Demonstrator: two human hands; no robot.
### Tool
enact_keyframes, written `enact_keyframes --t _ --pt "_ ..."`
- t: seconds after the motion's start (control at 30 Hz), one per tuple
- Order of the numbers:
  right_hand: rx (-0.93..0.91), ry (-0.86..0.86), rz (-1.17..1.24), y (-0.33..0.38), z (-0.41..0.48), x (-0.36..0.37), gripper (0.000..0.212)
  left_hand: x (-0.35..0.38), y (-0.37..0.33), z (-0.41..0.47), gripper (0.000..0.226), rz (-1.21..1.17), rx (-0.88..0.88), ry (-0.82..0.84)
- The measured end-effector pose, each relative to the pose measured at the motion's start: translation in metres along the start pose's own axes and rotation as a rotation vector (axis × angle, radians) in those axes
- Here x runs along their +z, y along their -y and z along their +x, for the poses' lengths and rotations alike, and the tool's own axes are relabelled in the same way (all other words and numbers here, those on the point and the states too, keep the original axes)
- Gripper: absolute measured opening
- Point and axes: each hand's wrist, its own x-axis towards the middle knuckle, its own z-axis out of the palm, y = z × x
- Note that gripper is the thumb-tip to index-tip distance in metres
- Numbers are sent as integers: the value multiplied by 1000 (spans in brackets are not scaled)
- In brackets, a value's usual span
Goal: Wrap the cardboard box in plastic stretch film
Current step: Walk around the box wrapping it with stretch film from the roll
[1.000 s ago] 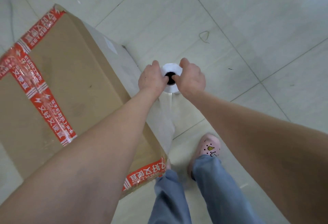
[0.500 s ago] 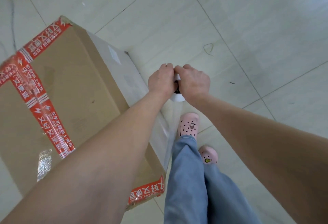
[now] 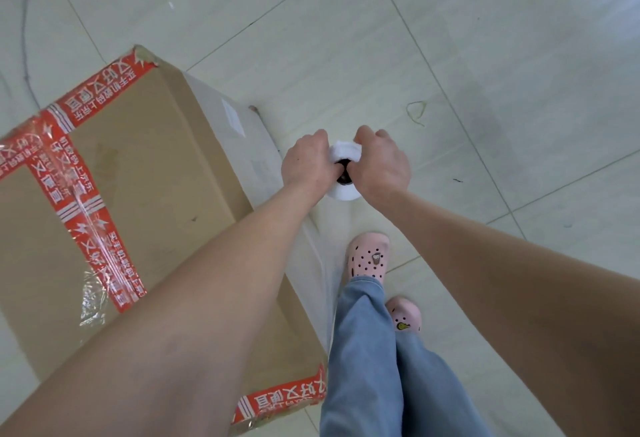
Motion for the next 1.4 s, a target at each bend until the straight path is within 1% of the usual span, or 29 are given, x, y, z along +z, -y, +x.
enact_keyframes --t 0.17,0.23,0.3,0.4,0.5,0.57,0.63,0.7,0.77,0.83,0.9,0.97,1.03,1.1,1.27,1.3,1.33,1.4 --pt "-174 -15 -115 29 16 1 43 -9 19 5 22 -99 -121 -74" --pt "-196 -34 -130 37 17 7 45 -10 25 7 22 -125 -142 -112" --pt "-134 -56 -109 38 14 12 44 -11 27 7 23 -91 -89 -130" --pt "-29 -61 -66 32 13 13 36 -13 24 8 26 33 42 -132" --pt "-53 -55 -109 29 15 6 36 -14 15 14 25 136 171 -105" --pt "-102 -49 -152 31 18 1 35 -19 13 19 24 168 197 -82" --pt "-167 -41 -211 37 22 -2 35 -22 17 24 25 129 154 -72" --pt "-232 -24 -272 46 27 -2 38 -24 22 26 23 27 60 -92" --pt "-245 -24 -281 54 30 -1 42 -25 26 27 20 -70 -40 -114" --pt "-175 -33 -219 58 33 1 44 -26 29 29 22 -160 -130 -125" --pt "-84 -39 -145 57 36 1 40 -28 34 30 25 -242 -202 -136" --pt "-63 -31 -119 57 38 2 35 -31 38 30 25 -284 -245 -147" --pt "-95 -40 -120 61 39 5 31 -33 40 31 26 -269 -246 -136" --pt "-145 -52 -153 67 40 4 31 -36 39 32 28 -212 -203 -115" --pt "-409 3 -369 82 50 -8 30 -42 30 47 23 -48 -38 -130" --pt "-417 10 -374 84 52 -8 32 -44 29 50 22 -45 -32 -133" --pt "-386 11 -354 85 54 -8 34 -46 28 52 22 -56 -39 -131" --pt "-204 12 -218 84 57 -10 40 -49 30 54 25 -83 -71 -111"
